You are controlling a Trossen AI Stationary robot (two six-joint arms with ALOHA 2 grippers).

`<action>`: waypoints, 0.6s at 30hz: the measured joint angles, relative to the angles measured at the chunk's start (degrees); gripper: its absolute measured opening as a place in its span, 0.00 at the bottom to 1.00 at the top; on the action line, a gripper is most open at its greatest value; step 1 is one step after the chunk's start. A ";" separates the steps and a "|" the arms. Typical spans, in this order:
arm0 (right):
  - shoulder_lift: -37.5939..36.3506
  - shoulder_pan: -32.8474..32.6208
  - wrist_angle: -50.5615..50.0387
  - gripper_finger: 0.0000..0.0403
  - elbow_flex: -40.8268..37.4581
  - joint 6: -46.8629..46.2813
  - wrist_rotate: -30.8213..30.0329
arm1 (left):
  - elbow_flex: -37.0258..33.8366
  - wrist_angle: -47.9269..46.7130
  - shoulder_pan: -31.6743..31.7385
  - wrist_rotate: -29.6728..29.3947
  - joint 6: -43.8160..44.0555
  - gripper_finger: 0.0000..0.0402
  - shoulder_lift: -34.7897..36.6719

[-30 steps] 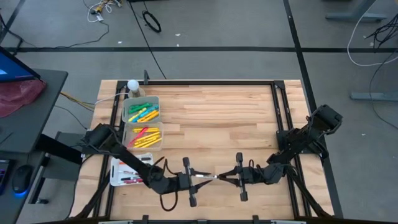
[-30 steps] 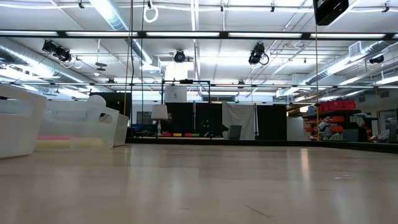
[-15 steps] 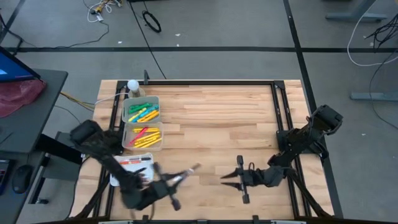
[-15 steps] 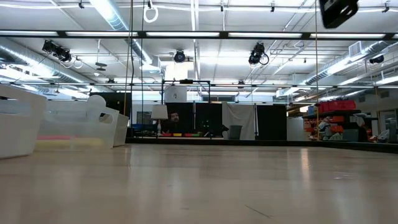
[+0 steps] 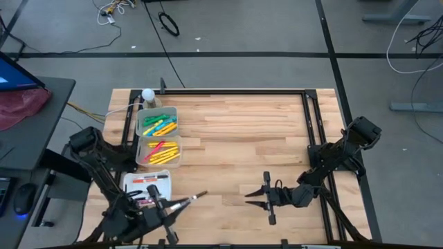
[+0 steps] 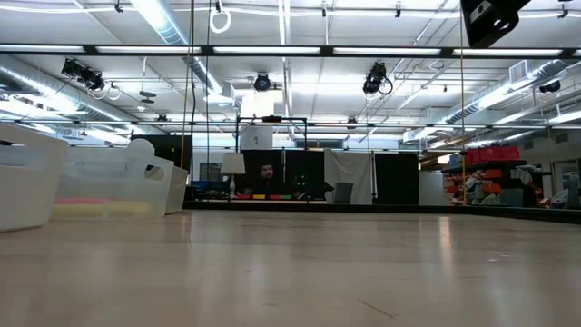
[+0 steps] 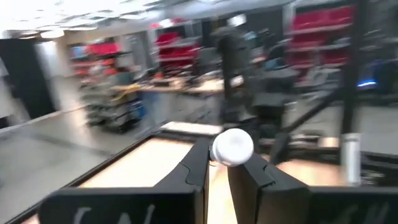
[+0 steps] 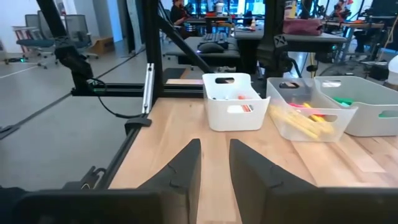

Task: Pick & Place Markers
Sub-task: Put the brown marker into the white bin

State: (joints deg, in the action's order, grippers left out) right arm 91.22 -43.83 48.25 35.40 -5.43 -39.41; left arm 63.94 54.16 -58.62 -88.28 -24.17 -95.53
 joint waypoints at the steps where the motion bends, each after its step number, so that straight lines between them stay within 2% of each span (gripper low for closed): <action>1: 0.00 0.00 0.00 0.21 0.00 0.01 -0.01 | 0.00 -0.89 0.29 2.43 1.41 0.10 0.00; 4: 0.00 0.02 0.02 0.21 0.00 0.11 -0.02 | 0.00 -9.08 2.64 16.91 10.79 0.10 0.01; 6: 0.00 0.10 0.02 0.21 0.00 0.11 -0.03 | 0.39 -17.47 5.24 27.19 20.87 0.10 0.00; 8: 0.00 0.15 0.02 0.21 0.00 0.11 -0.01 | 2.54 -32.81 7.89 34.91 33.74 0.10 0.00; 13: 0.00 0.17 0.02 0.21 0.00 0.00 -0.01 | 14.93 -83.16 12.31 48.41 67.36 0.10 -0.14; 16: 0.00 0.17 0.02 0.21 0.00 0.00 -0.01 | 22.03 -105.50 13.66 56.98 80.95 0.10 -0.04; 18: 0.00 0.17 0.02 0.21 0.00 -0.02 -0.01 | 25.73 -116.85 14.00 63.78 87.69 0.10 -0.04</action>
State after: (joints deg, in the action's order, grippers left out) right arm 91.22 -43.66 48.27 35.40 -5.45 -39.42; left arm 89.67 -62.69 -44.62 -24.50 63.52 -95.57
